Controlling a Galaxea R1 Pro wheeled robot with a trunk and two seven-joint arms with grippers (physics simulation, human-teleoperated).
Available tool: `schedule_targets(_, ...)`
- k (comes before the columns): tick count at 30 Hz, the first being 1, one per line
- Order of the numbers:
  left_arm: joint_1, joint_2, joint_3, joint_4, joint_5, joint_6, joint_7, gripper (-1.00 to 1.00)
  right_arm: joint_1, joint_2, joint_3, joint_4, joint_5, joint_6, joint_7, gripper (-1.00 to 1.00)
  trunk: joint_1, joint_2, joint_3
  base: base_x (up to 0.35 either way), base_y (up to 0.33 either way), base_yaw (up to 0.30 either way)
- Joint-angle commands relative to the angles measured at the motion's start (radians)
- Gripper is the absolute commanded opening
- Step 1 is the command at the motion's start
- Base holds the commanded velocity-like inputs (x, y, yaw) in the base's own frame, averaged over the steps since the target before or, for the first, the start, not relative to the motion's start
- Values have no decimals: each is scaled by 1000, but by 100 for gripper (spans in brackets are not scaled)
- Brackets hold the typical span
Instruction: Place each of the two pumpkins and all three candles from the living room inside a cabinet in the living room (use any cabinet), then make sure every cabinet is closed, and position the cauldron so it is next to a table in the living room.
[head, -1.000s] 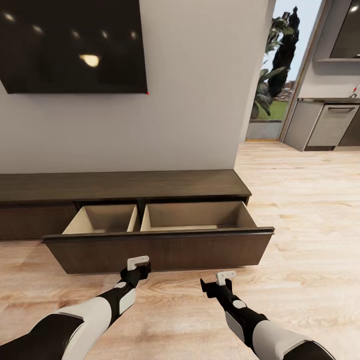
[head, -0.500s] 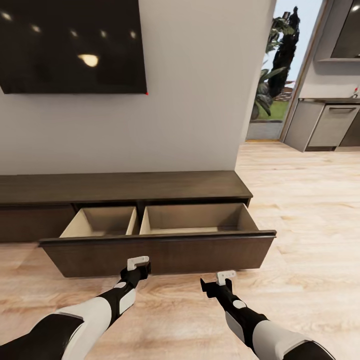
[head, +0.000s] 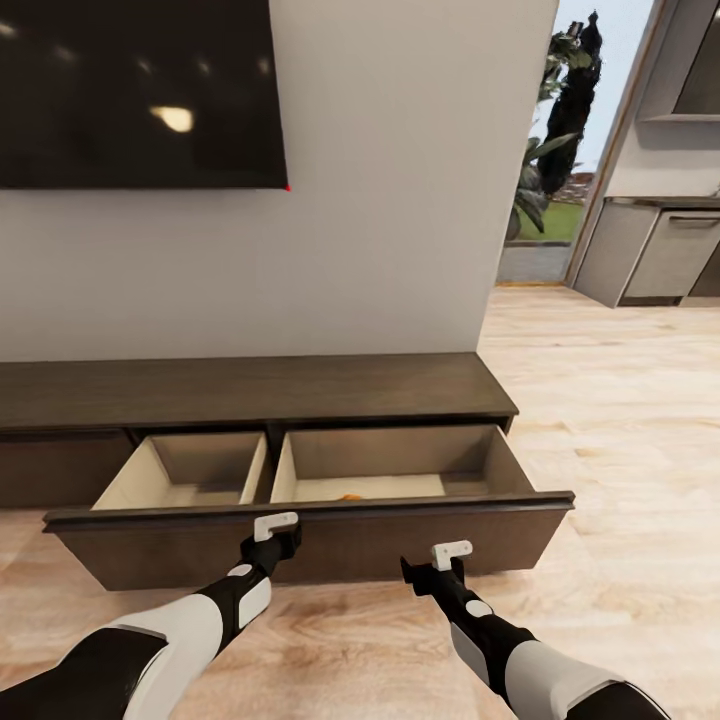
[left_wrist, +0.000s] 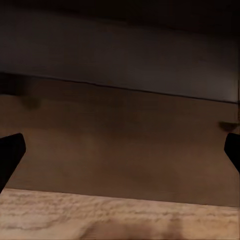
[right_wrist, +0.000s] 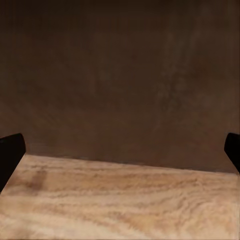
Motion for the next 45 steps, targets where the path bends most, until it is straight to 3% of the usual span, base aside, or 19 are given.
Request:
schedule_targets(1, -1, 0, -7, 2, 7, -5, 3, 100, -1, 0, 4, 2, -11, -4, 5, 100, 0, 0, 0, 37, 0, 27)
schedule_targets(33, -1, 0, -7, 3, 7, -4, 3, 100, -1, -2, 4, 2, -10, -4, 6, 100, 0, 0, 9, 2, 0, 23)
schedule_targets(45, -1, 0, -7, 3, 7, -4, 3, 100, -1, -2, 4, 2, -10, -4, 6, 100, 0, 0, 9, 179, 0, 0)
